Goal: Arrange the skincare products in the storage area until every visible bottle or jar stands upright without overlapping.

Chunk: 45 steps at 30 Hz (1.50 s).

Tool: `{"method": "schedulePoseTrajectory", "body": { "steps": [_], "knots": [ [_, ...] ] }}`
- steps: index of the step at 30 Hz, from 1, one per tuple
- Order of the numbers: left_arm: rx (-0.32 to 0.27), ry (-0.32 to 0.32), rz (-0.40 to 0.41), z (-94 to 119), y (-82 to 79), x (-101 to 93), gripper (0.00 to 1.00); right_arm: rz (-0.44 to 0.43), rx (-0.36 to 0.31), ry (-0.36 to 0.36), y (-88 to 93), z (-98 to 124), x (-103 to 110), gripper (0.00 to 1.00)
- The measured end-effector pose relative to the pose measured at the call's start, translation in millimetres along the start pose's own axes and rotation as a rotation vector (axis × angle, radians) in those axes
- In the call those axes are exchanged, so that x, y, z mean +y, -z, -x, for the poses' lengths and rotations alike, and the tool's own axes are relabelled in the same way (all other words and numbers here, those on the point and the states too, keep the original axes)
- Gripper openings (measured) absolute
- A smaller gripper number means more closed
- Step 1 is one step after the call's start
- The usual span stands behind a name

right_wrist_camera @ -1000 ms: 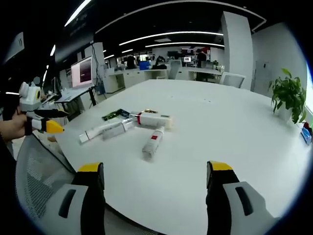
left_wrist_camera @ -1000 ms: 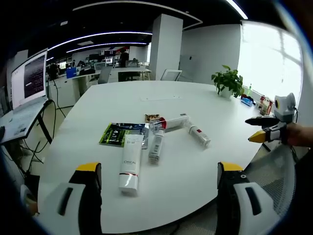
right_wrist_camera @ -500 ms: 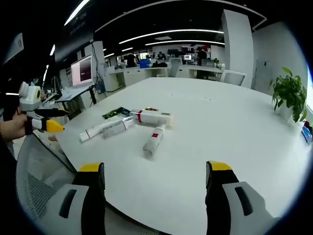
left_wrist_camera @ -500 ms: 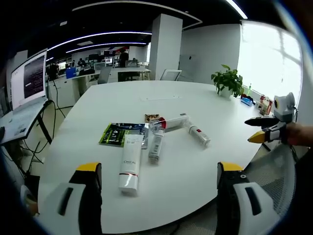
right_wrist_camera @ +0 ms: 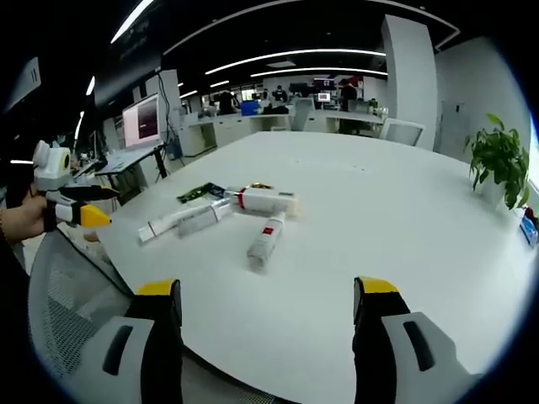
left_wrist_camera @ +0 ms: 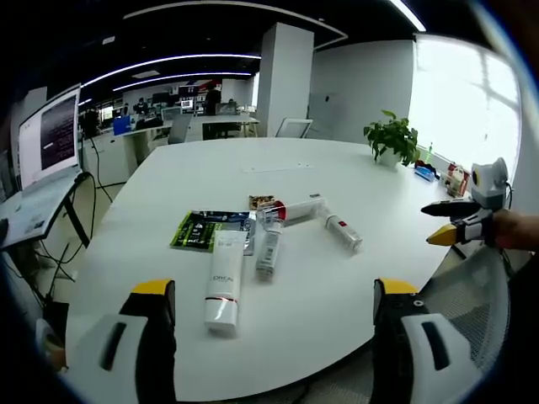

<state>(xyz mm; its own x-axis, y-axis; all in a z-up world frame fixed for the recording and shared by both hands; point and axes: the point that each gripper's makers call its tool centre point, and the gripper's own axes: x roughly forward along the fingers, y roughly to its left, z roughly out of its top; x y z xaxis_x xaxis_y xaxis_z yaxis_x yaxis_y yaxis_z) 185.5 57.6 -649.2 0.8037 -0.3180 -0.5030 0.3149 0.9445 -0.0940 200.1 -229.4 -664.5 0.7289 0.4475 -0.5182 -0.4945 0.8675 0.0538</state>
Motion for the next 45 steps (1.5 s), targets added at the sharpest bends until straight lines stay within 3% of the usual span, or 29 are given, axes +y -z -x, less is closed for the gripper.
{"method": "schedulePoseTrajectory", "body": {
  "steps": [13,34,45],
  "knots": [
    [0.001,0.005,-0.001,0,0.1,-1.2,0.93,0.01,0.017,-0.018,0.4,-1,6,0.84],
    [-0.001,0.016,-0.002,-1,0.2,-3.3,0.92,-0.058,0.018,-0.023,2.1,-7,-4,0.84],
    [0.004,0.014,0.012,-1,0.3,-2.6,0.91,0.027,0.064,-0.052,-2.2,-25,-5,0.8]
  ]
}}
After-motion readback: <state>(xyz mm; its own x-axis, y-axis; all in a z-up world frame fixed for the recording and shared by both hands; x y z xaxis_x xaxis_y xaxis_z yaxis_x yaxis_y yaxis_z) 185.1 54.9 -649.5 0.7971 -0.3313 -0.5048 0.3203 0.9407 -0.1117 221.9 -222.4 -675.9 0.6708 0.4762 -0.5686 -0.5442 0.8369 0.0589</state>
